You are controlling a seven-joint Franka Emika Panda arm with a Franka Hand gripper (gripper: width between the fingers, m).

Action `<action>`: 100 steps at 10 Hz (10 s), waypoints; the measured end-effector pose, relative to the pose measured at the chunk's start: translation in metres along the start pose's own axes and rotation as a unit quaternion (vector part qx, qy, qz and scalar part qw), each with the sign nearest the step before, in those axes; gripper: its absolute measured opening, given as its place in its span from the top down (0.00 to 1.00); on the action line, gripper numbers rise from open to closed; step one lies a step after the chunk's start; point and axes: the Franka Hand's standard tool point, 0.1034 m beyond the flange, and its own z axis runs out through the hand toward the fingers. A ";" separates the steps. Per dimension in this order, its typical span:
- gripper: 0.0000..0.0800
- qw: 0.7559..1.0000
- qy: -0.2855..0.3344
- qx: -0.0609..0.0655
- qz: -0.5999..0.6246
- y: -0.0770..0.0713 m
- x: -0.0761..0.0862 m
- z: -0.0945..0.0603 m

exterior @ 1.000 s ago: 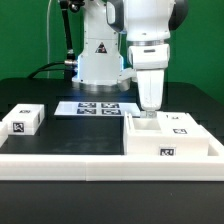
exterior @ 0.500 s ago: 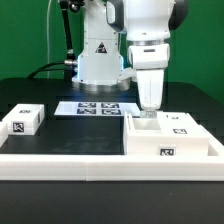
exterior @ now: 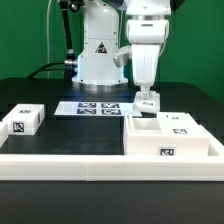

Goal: Assemble cabinet

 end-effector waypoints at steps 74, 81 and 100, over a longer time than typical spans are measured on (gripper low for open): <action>0.00 0.838 0.088 -0.016 0.538 0.107 0.008 -0.011; 0.00 0.740 0.090 -0.009 0.667 0.082 0.038 0.001; 0.00 0.780 0.062 -0.057 0.621 0.065 0.027 0.058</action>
Offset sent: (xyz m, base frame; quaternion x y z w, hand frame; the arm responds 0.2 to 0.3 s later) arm 0.0166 0.0025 -0.0031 0.0171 0.0161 0.0155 0.9996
